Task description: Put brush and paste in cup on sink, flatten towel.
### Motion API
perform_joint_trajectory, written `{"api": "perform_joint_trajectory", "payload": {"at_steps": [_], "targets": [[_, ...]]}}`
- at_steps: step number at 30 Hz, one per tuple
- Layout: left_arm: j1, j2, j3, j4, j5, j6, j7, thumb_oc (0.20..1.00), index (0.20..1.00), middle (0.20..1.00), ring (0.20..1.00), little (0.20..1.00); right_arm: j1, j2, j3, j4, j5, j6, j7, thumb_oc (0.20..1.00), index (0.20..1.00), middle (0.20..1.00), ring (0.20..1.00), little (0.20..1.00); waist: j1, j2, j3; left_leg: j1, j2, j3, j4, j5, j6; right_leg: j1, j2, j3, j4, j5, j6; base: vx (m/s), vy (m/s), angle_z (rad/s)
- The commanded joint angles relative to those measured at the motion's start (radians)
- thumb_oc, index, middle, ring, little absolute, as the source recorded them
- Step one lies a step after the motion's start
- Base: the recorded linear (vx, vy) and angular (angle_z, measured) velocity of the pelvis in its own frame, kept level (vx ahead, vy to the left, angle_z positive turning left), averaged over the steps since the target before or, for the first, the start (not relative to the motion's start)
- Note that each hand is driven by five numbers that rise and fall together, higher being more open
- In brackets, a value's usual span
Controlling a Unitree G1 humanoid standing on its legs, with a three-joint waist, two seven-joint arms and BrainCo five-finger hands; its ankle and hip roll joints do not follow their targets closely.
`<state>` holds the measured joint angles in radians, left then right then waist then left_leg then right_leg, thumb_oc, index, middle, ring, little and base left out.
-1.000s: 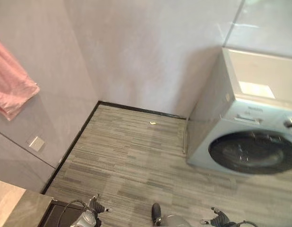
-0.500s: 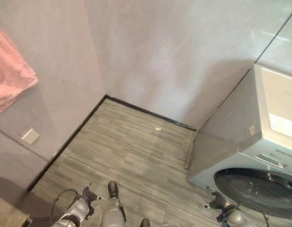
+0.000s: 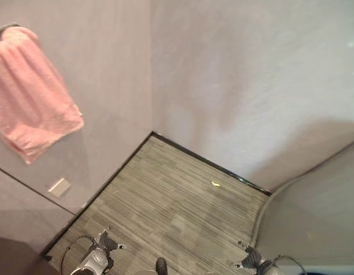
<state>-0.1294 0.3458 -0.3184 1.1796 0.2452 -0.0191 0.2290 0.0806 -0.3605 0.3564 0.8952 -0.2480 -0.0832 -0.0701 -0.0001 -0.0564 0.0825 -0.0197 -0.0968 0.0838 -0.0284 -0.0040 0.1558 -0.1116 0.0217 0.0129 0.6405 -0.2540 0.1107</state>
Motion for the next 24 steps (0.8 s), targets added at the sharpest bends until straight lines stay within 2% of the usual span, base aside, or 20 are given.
{"api": "perform_joint_trajectory", "payload": {"at_steps": [1,3,4,5,6,10,11,13,15,16,17,18,19,20,23,24], "targets": [[0.009,0.018,0.043,0.020,-0.005,-0.016,0.012,1.000,1.000,1.000,1.000,1.000,0.002,-0.035,-0.005,-0.047,0.027,-0.016,-0.022,1.000,1.000,1.000,1.000,1.000,-0.017,-0.008,0.015,-0.027,0.048,0.017,0.009,0.020,-0.117,-0.086,0.002,-0.047,-0.312,0.193,0.003,0.34,0.011,0.53],[-0.002,0.010,0.042,0.040,-0.005,-0.018,0.015,1.000,1.000,1.000,1.000,1.000,0.003,-0.036,-0.001,-0.062,0.033,-0.020,-0.025,1.000,1.000,1.000,1.000,1.000,-0.037,-0.012,0.031,0.001,0.033,-0.031,0.019,0.004,-0.121,-0.130,0.020,-0.007,-0.387,0.233,0.006,0.26,-0.016,0.83],[-0.002,0.009,0.043,0.041,-0.005,-0.018,0.015,1.000,1.000,1.000,1.000,1.000,0.003,-0.037,-0.001,-0.063,0.033,-0.019,-0.025,1.000,1.000,1.000,1.000,1.000,-0.042,-0.009,0.036,0.007,0.034,-0.037,0.020,0.001,-0.122,-0.122,0.020,-0.012,-0.390,0.231,0.006,0.33,-0.033,1.49],[-0.010,0.001,0.044,0.057,-0.010,-0.021,0.017,1.000,1.000,1.000,1.000,1.000,-0.001,-0.038,0.007,-0.060,0.033,-0.019,-0.022,1.000,1.000,1.000,1.000,1.000,-0.058,-0.017,0.045,0.046,0.013,-0.090,0.023,-0.025,-0.125,-0.153,0.037,0.012,-0.468,0.277,0.018,0.45,-0.057,1.66],[-0.009,-0.006,0.045,0.063,-0.024,-0.025,0.015,1.000,1.000,1.000,1.000,1.000,-0.003,-0.038,0.015,-0.051,0.039,-0.017,-0.012,1.000,1.000,1.000,1.000,1.000,-0.073,-0.025,0.049,0.067,-0.006,-0.139,0.055,-0.044,-0.131,-0.165,0.048,0.031,-0.490,0.310,0.023,0.54,-0.083,1.58],[-0.004,-0.013,0.043,0.078,-0.033,-0.025,0.011,1.000,1.000,1.000,1.000,1.000,0.006,-0.042,0.032,-0.036,0.016,-0.014,-0.002,1.000,1.000,1.000,1.000,1.000,-0.086,-0.034,0.034,0.087,-0.019,-0.196,0.107,-0.072,-0.144,-0.130,0.054,0.064,-0.486,0.305,0.006,0.31,-0.092,1.42],[0.001,-0.021,0.054,0.077,-0.051,-0.024,0.014,1.000,1.000,1.000,1.000,1.000,0.009,-0.064,0.032,-0.050,0.006,-0.013,0.001,1.000,1.000,1.000,1.000,1.000,-0.083,-0.030,0.027,0.071,-0.025,-0.199,0.191,-0.061,-0.171,-0.098,0.051,0.039,-0.508,0.297,-0.013,0.25,-0.104,1.51],[-0.007,-0.023,0.069,0.078,-0.076,-0.025,0.019,1.000,1.000,1.000,1.000,1.000,0.006,-0.085,0.031,-0.066,-0.004,-0.013,0.000,1.000,1.000,1.000,1.000,1.000,-0.081,-0.038,0.036,0.013,-0.014,-0.149,0.292,-0.041,-0.205,-0.069,0.035,0.009,-0.516,0.286,-0.026,0.21,-0.110,0.90],[-0.019,-0.018,0.080,0.070,-0.096,-0.024,0.027,1.000,1.000,1.000,1.000,1.000,0.003,-0.106,0.037,-0.080,-0.022,-0.012,-0.001,1.000,1.000,1.000,1.000,1.000,-0.081,-0.047,0.048,-0.046,0.020,-0.069,0.356,-0.040,-0.216,-0.043,0.014,-0.027,-0.521,0.269,-0.036,0.12,-0.086,0.56],[-0.023,-0.013,0.080,0.060,-0.101,-0.025,0.034,1.000,1.000,1.000,1.000,1.000,0.006,-0.112,0.034,-0.082,-0.027,-0.012,-0.008,1.000,1.000,1.000,1.000,1.000,-0.084,-0.053,0.049,-0.069,0.058,-0.003,0.339,-0.045,-0.208,-0.029,-0.003,-0.050,-0.532,0.260,-0.037,0.10,-0.051,0.91],[-0.023,-0.013,0.080,0.060,-0.101,-0.024,0.034,1.000,1.000,1.000,1.000,1.000,0.007,-0.112,0.034,-0.082,-0.028,-0.012,-0.008,1.000,1.000,1.000,1.000,1.000,-0.084,-0.052,0.049,-0.069,0.060,-0.003,0.342,-0.048,-0.208,-0.028,-0.002,-0.050,-0.532,0.259,-0.036,0.10,-0.034,1.03],[-0.024,-0.009,0.080,0.053,-0.098,-0.022,0.033,1.000,1.000,1.000,1.000,1.000,0.014,-0.116,0.030,-0.094,-0.029,-0.011,-0.008,1.000,1.000,1.000,1.000,1.000,-0.085,-0.056,0.048,-0.089,0.089,0.050,0.302,-0.064,-0.194,-0.012,-0.017,-0.066,-0.548,0.249,-0.034,0.17,0.004,1.10],[-0.026,0.000,0.083,0.052,-0.092,-0.023,0.044,1.000,1.000,1.000,1.000,1.000,0.023,-0.119,0.027,-0.110,-0.039,-0.011,-0.016,1.000,1.000,1.000,1.000,1.000,-0.078,-0.053,0.040,-0.126,0.117,0.089,0.213,-0.054,-0.190,0.007,-0.030,-0.089,-0.574,0.238,-0.027,0.23,0.021,0.79],[-0.025,0.000,0.082,0.047,-0.090,-0.022,0.044,1.000,1.000,1.000,1.000,1.000,0.028,-0.120,0.025,-0.114,-0.041,-0.011,-0.018,1.000,1.000,1.000,1.000,1.000,-0.077,-0.054,0.037,-0.138,0.125,0.093,0.190,-0.039,-0.193,0.015,-0.037,-0.095,-0.581,0.236,-0.026,0.26,0.065,0.52],[-0.028,0.013,0.076,0.053,-0.070,-0.021,0.052,1.000,1.000,1.000,1.000,1.000,0.032,-0.126,0.048,-0.135,-0.082,-0.018,-0.018,1.000,1.000,1.000,1.000,1.000,-0.070,-0.048,0.036,-0.200,0.211,0.145,0.071,0.098,-0.238,0.057,-0.052,-0.116,-0.606,0.219,-0.019,0.27,0.125,0.38],[-0.029,0.018,0.078,0.056,-0.069,-0.019,0.051,1.000,1.000,1.000,1.000,1.000,0.030,-0.129,0.058,-0.154,-0.097,-0.020,-0.016,1.000,1.000,1.000,1.000,1.000,-0.066,-0.046,0.036,-0.206,0.238,0.150,0.038,0.128,-0.251,0.071,-0.057,-0.119,-0.608,0.211,-0.015,0.26,0.151,0.26]]}}
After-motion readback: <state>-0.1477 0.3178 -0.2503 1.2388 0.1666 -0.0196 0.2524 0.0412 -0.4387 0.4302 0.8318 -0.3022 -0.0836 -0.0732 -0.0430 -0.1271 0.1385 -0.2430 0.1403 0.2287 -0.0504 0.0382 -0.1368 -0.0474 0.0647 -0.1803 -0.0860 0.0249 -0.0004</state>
